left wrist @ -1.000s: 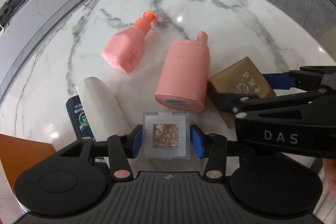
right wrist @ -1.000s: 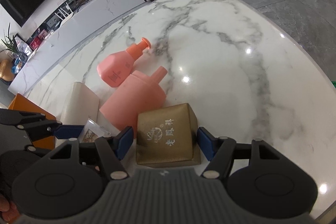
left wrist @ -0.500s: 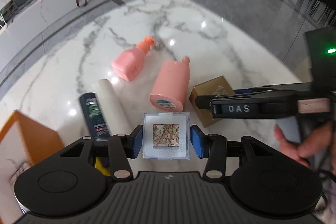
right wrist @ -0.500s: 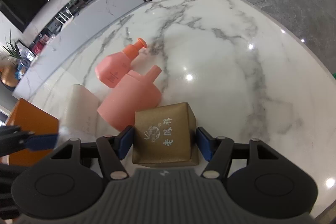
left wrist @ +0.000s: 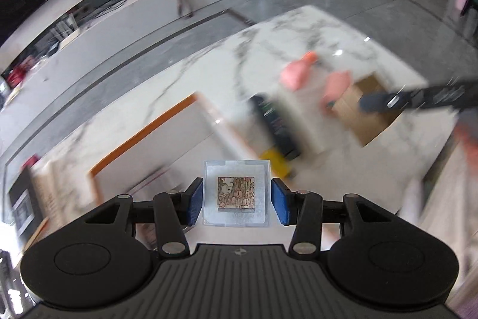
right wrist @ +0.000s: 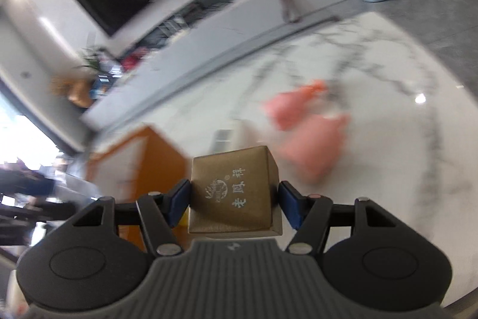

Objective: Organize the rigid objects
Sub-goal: 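Carry the clear case with the left tool while the right tool carries the gold box into the box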

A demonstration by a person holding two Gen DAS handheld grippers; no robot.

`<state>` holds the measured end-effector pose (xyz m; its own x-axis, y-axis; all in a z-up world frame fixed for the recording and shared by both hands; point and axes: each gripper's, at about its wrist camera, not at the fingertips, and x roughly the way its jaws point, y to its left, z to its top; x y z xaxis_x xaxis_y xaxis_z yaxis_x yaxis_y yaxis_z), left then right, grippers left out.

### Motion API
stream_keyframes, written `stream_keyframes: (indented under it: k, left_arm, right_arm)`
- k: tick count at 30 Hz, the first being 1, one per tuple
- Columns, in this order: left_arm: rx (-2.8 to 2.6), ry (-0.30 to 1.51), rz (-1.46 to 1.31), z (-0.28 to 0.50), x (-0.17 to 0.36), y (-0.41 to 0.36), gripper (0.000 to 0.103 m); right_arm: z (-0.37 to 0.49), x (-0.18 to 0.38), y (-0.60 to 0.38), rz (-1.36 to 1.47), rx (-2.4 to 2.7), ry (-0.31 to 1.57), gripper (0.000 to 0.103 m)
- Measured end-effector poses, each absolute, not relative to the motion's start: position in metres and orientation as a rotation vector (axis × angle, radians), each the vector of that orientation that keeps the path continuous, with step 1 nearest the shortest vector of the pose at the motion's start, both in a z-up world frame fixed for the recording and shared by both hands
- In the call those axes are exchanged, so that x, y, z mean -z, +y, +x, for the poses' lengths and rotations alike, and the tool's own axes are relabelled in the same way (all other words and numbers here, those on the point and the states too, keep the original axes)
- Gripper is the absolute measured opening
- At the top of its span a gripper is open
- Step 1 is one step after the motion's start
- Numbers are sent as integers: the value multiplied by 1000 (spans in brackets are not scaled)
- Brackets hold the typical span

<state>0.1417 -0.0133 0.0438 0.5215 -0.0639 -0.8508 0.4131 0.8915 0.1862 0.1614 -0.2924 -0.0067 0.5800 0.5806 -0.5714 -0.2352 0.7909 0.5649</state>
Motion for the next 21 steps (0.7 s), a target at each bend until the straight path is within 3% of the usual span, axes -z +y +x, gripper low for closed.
stream_keyframes:
  k: [8, 21]
  left_arm:
    - [308, 1039, 528, 129, -4, 39, 54]
    - [608, 1108, 891, 139, 68, 48, 54]
  right_arm:
    - [157, -38, -172, 301, -724, 849, 65]
    - [191, 28, -45, 158, -697, 1087, 65]
